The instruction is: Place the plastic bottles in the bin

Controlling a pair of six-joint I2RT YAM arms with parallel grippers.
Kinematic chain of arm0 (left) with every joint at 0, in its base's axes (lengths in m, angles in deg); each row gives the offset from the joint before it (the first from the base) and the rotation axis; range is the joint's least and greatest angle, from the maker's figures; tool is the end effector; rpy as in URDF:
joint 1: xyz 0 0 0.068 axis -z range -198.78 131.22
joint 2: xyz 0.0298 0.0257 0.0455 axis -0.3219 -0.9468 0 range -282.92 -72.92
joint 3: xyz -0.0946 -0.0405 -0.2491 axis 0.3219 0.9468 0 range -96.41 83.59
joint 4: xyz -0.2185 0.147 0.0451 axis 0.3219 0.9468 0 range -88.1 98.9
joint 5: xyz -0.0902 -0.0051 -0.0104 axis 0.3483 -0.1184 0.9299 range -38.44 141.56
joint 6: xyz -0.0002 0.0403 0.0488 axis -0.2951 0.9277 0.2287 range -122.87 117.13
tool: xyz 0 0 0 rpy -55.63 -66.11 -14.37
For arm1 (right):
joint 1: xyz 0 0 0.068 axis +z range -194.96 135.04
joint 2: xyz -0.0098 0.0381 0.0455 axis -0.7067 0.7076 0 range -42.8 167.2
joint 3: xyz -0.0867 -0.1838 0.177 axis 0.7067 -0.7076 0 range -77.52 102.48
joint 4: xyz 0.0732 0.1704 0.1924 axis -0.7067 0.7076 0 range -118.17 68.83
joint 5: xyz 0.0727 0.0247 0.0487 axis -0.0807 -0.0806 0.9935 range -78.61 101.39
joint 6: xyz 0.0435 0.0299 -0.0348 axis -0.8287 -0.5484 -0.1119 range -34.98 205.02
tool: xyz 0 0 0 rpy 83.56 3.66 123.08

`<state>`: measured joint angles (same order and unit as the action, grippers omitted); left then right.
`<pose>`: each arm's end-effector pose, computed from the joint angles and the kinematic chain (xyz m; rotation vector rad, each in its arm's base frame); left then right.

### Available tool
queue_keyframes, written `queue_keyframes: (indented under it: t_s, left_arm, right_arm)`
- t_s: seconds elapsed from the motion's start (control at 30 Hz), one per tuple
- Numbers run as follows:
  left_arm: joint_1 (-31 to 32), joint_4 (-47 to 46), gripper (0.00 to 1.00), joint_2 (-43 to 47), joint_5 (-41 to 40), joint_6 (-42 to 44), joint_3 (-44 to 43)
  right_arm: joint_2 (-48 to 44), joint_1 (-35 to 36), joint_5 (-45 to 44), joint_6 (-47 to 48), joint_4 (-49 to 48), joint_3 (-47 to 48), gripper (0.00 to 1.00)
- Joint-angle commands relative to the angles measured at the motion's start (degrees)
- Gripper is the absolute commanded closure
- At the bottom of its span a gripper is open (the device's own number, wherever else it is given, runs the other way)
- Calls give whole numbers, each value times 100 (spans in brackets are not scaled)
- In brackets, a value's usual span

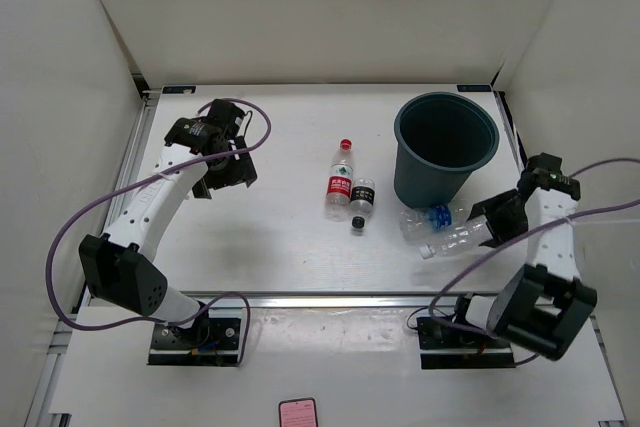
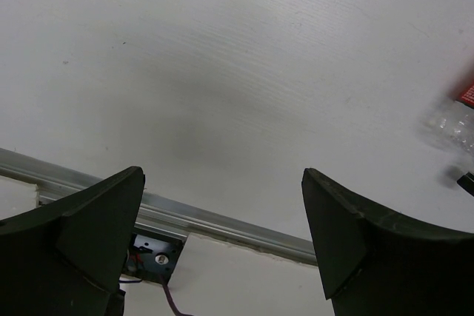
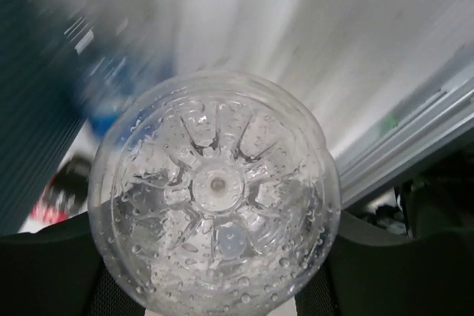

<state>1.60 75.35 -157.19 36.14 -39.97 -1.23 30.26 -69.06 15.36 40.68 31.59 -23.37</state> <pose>0.2670 -0.0852 0.3196 -0.4553 2.7121 0.1277 0.2069 -0.0888 0.2181 1.6534 2.4493 0.1522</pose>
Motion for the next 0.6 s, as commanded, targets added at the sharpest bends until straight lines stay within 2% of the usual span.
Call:
queue_keyframes:
  t_s: [0.0,0.13,0.2,0.3,0.33,0.43,0.53,0.57]
  left_arm:
    - [10,-24,0,218,-102,-34,-184]
    - [10,-24,0,271,-102,-87,-184]
    - [10,-24,0,271,-49,-87,-184]
    - [10,-24,0,323,-49,-87,-184]
    - [10,-24,0,323,-49,-87,-184]
    - [10,-24,0,376,3,-87,-184]
    - [10,-24,0,376,57,-34,-184]
    - [10,-24,0,428,57,18,-184]
  right_arm:
    - [-704,606,-196,127,1334,736,67]
    - [-1205,950,-124,337,1862,2315,68]
    - [-1259,951,-63,566,1925,3668,68]
    - [-847,951,-1,690,1933,5083,64]
    - [-532,951,-1,690,1707,5767,59]
    - [41,1012,35,830,1013,5949,55]
    - [498,1196,-466,637,555,5573,54]
    - [603,1249,-467,524,275,5371,50]
